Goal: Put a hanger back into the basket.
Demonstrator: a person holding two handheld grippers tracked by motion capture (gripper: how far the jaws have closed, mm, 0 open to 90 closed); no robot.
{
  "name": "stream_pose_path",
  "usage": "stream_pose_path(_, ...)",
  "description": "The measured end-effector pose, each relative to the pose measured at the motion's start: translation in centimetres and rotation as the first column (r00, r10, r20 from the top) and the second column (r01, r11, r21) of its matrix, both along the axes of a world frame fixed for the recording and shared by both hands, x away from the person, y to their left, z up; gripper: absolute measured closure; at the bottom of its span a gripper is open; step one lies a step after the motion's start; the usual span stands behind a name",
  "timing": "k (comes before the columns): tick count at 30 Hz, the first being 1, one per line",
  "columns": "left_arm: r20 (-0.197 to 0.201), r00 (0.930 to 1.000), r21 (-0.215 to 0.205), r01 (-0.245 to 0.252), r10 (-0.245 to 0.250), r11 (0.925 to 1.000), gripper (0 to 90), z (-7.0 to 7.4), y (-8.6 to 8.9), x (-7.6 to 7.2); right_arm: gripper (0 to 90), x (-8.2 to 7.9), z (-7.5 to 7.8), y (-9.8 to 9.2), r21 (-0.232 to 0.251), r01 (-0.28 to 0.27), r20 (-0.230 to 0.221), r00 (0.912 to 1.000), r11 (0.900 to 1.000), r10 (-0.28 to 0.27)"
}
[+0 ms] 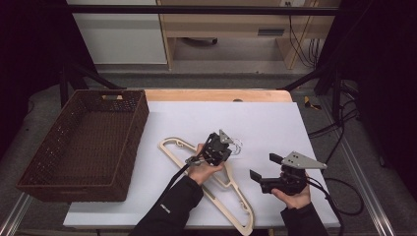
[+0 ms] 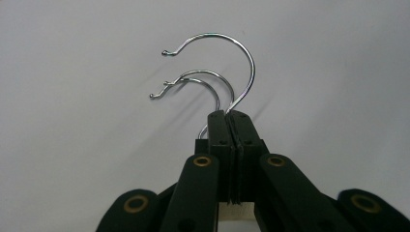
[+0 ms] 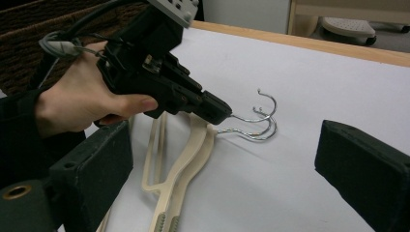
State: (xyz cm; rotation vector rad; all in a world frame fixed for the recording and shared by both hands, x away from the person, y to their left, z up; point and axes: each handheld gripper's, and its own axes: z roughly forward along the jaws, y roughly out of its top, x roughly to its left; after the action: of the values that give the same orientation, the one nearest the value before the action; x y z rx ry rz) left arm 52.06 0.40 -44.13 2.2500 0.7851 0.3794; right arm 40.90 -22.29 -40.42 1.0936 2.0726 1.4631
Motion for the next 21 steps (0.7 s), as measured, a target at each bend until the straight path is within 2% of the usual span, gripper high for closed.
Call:
stream_pose_path(7,0.048,0.9988,-0.038,-0.005,0.006,0.9993,88.7,1.9,0.7,-1.3,9.5,0.2,-0.2,0.3,0.026,-0.005,-0.014,0.9999,1.000,0.005)
stream_pose_path(11,0.053,0.9986,-0.047,0.006,-0.003,0.9989,88.7,2.7,1.3,-2.0,10.9,0.4,-0.3,0.7,0.046,-0.013,-0.035,0.9993,0.999,0.014)
stream_pose_path(14,0.065,0.9979,-0.059,0.007,-0.003,0.9982,88.7,3.0,1.6,-2.4,11.1,0.6,-0.3,1.0,0.044,-0.018,-0.036,0.9992,0.999,0.020)
stream_pose_path(17,0.071,0.9974,-0.068,0.010,-0.006,0.9976,88.6,3.4,2.0,-2.8,11.7,1.0,0.0,1.4,0.059,0.002,-0.042,0.9991,0.998,0.000)
stream_pose_path(21,0.083,0.9965,-0.079,0.014,-0.008,0.9968,88.7,3.9,2.4,-3.2,15.1,1.4,0.0,2.3,0.047,0.001,-0.054,0.9985,0.999,0.002)
